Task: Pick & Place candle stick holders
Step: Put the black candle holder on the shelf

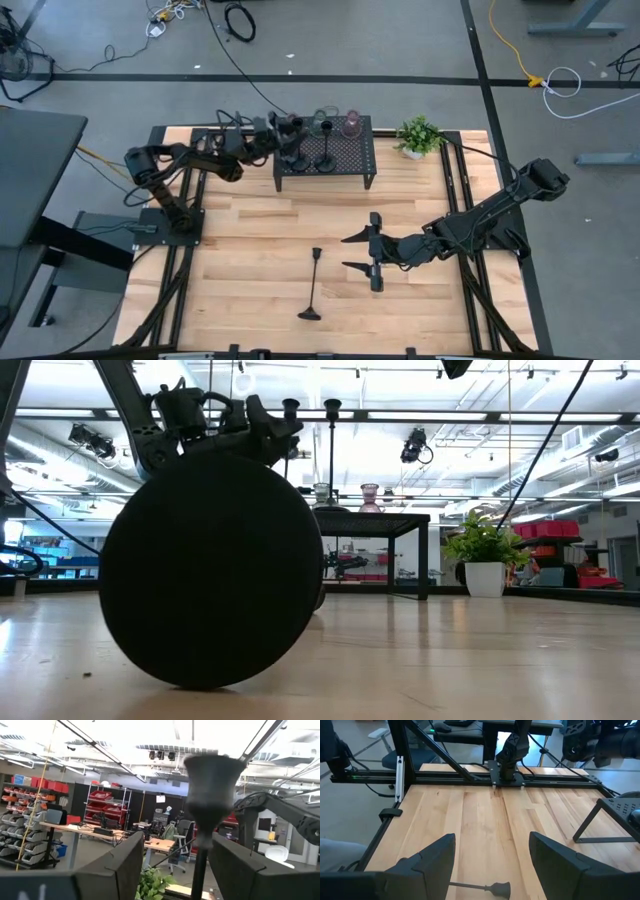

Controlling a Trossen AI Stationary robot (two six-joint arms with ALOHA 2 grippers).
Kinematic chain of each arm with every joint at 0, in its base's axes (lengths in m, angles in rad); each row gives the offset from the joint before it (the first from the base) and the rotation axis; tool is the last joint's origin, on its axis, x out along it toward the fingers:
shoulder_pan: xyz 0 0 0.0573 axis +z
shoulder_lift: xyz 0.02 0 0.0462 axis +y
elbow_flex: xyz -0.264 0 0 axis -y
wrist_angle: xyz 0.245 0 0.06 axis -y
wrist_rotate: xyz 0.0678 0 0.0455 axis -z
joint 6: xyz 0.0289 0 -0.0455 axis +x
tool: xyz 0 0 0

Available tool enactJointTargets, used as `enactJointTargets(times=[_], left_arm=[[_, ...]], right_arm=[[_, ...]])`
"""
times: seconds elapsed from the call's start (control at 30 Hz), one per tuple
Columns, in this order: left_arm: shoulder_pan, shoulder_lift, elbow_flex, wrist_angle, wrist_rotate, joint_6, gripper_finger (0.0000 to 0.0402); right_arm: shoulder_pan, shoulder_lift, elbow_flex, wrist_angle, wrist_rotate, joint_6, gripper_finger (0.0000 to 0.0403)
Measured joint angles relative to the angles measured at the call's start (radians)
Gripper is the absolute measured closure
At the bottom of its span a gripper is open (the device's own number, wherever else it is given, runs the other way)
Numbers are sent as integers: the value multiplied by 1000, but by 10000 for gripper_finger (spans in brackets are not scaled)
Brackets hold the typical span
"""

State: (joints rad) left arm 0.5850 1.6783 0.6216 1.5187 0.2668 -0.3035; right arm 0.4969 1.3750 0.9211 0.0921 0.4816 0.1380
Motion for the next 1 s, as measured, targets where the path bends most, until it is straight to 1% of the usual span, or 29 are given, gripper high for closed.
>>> enactJointTargets(times=[0.3, 0.77, 1.0], left_arm=[[0, -64, 0, 0, 26, 0, 184], [3, -74, 0, -1, 26, -1, 184], [8, -157, -1, 0, 26, 0, 184]], right_arm=[[0, 0, 0, -4, 0, 1, 152], [0, 0, 0, -4, 0, 2, 152], [0, 0, 0, -4, 0, 2, 152]])
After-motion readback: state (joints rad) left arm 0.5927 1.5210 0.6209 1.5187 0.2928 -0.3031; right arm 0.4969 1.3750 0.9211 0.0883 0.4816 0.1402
